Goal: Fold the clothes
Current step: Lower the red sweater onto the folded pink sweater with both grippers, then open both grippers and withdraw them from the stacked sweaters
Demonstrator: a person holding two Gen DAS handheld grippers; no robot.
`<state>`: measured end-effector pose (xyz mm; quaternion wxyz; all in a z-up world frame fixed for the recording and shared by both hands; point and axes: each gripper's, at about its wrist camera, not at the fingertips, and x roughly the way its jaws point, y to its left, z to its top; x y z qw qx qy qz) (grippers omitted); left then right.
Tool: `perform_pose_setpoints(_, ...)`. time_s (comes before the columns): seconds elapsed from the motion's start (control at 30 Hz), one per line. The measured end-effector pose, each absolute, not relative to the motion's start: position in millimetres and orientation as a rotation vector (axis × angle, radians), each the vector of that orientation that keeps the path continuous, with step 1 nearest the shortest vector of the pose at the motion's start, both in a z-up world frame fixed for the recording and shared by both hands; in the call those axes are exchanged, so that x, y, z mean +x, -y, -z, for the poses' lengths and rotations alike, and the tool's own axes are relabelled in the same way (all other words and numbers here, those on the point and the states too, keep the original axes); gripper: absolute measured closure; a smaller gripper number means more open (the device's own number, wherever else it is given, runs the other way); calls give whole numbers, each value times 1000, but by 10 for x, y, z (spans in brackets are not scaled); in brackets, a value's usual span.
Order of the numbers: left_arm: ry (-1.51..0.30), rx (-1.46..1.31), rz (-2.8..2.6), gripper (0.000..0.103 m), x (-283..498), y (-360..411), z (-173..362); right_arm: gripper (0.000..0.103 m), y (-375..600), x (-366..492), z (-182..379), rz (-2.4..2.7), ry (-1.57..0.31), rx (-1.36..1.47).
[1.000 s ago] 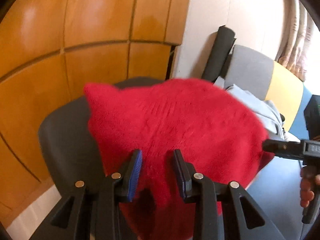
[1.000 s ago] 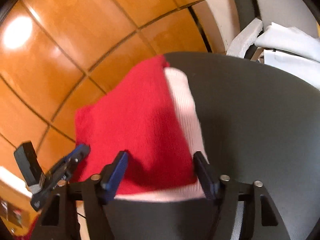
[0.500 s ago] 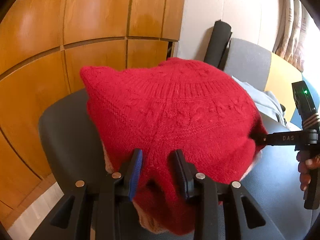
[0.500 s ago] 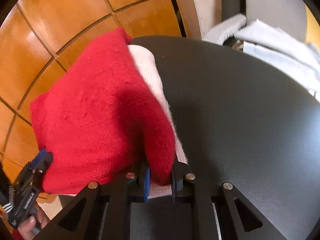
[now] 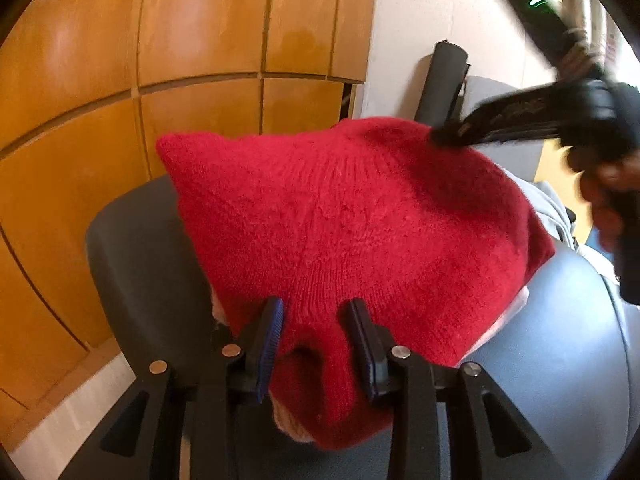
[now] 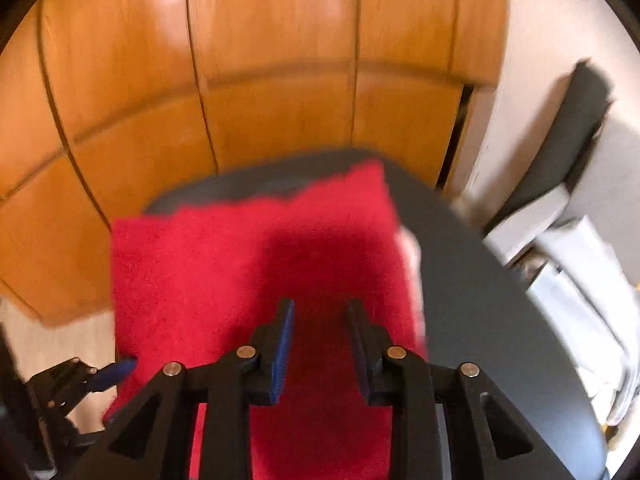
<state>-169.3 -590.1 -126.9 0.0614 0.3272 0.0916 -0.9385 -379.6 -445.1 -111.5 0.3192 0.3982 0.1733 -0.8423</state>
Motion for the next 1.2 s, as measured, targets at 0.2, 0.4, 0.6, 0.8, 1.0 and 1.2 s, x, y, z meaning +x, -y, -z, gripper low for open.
perform_pose_setpoints(0.2,-340,976,2870,70,-1698,5925,1219,84,3902,-3872,1467,2292,-139,1112)
perform_pose_setpoints(0.4,-424,752,2941,75,-1843,6042,553,84,3920,-3860,1416,2311,-211,1108)
perform_pose_setpoints(0.6,-489,1140,2595,74,-2533,6639,1078,84,3949,-3849,1461,2338,-152,1093)
perform_pose_setpoints(0.8,-601,1080,2643,63,-2316,6756,1094,83,4048,-3784,1370,2366,-216,1047)
perform_pose_setpoints(1.0,-638,959,2564,63,-1902,6595,841,2,3826,-3374,1145,2406,-130,912)
perform_pose_setpoints(1.2,-303,946,2528,63,-1505,5952,814,0,3588,-2671,1327,2431,-299,804)
